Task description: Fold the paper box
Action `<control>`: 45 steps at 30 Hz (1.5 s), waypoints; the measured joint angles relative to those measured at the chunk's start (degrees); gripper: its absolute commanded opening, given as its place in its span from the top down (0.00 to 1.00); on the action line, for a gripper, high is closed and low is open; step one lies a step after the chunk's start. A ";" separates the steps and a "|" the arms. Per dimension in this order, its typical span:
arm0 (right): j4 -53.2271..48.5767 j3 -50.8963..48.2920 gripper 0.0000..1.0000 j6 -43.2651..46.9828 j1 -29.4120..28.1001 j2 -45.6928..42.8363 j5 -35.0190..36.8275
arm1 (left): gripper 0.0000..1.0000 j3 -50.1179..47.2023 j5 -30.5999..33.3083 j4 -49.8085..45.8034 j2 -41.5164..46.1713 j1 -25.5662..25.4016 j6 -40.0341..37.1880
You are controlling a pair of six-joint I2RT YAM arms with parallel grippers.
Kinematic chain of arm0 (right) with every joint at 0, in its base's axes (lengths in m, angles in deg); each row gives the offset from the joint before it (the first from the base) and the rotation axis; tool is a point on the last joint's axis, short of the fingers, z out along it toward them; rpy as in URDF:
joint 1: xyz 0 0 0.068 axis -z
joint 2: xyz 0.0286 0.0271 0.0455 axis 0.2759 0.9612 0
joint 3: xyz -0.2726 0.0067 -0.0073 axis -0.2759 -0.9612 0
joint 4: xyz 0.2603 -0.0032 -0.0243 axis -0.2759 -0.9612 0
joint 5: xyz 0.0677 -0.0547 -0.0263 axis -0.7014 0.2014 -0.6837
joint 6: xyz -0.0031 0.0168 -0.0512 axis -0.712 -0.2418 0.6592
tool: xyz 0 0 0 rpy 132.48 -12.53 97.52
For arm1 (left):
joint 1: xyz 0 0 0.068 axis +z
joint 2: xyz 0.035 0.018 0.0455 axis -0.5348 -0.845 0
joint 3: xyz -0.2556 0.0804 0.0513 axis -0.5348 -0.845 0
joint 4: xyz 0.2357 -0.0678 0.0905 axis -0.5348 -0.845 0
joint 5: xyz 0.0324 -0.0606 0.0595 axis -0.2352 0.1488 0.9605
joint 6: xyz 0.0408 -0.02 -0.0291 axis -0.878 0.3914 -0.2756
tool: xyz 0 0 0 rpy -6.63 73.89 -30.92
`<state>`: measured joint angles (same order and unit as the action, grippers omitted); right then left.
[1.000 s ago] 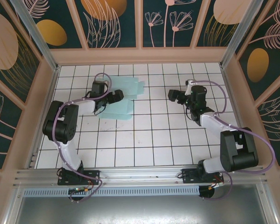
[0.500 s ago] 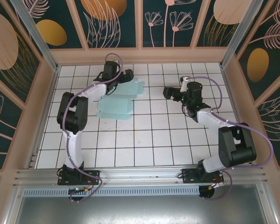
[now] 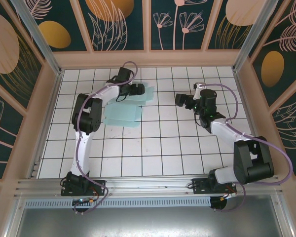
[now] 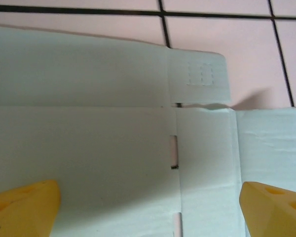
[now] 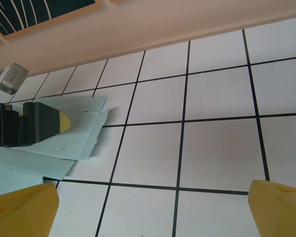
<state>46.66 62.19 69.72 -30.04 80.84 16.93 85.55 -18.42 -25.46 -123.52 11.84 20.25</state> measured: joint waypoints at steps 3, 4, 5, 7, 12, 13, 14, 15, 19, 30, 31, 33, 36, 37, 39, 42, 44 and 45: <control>0.00 -0.02 0.01 -0.15 0.04 0.00 -0.02 | 0.05 0.07 -2.82 -0.90 -0.04 -1.31 -3.08; 0.00 -0.02 0.01 -0.15 0.07 0.00 -0.04 | 0.05 0.07 -3.74 -1.29 -0.04 -1.99 -4.63; 0.00 -0.02 0.01 -0.17 0.11 0.00 -0.22 | 0.05 0.07 -4.72 -1.64 -0.04 -2.71 -6.38; 0.00 -0.02 0.01 -0.35 0.20 0.00 -0.46 | 0.04 0.07 -6.80 -2.14 -0.04 -4.13 -9.11; 0.22 -0.02 0.01 -1.68 1.40 0.02 -2.16 | 0.04 -0.83 -14.01 -2.58 0.35 -7.39 -14.71; 0.37 -0.02 0.01 -1.95 1.73 0.02 -2.51 | 0.04 -0.92 -15.58 -2.99 0.48 -7.91 -15.52; 0.42 -0.02 0.01 -2.21 2.01 0.02 -2.86 | 0.04 -1.03 -16.83 -3.19 0.59 -8.44 -16.06; 0.42 -0.02 0.01 -2.64 2.36 0.02 -3.39 | 0.03 -1.38 -18.12 -3.19 0.81 -8.87 -16.39; 0.42 -0.02 0.01 -3.43 3.65 0.44 -5.07 | 0.01 -7.54 -22.21 0.48 5.33 -10.01 -15.08; -0.42 3.78 0.01 -3.39 4.28 8.37 -10.78 | 0.04 -33.53 -8.52 22.77 32.17 -9.79 -3.63; -0.55 4.61 0.01 -3.37 4.28 9.20 -11.37 | 0.08 -34.97 -6.88 23.63 33.05 -9.79 -1.64; -1.09 6.67 0.01 -3.37 4.22 11.08 -12.81 | 0.16 -36.85 -4.61 24.68 33.14 -9.79 2.71; -1.49 9.60 0.01 -3.37 3.93 14.01 -14.21 | 0.31 -38.25 -3.65 24.98 30.99 -9.73 8.59; -1.64 10.27 0.01 -3.37 3.76 14.80 -14.60 | 0.38 -38.25 -3.63 25.22 29.86 -9.73 10.10; -2.19 11.19 0.01 -3.37 3.32 15.96 -15.32 | 0.50 -38.23 -3.61 25.59 27.50 -9.73 12.48; -3.39 12.33 0.01 -3.34 2.86 17.07 -15.85 | 0.55 -38.23 -2.75 25.27 24.92 -9.73 13.88; -4.15 13.14 0.01 -3.34 2.78 17.49 -16.06 | 0.56 -38.23 -2.08 24.90 23.93 -9.73 13.55; -4.57 13.60 0.01 -3.32 2.78 17.68 -16.09 | 0.57 -38.23 -1.70 24.68 23.52 -9.73 12.87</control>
<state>42.10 75.78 66.40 -27.26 98.52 0.84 47.32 -20.12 -0.78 -100.00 2.11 33.12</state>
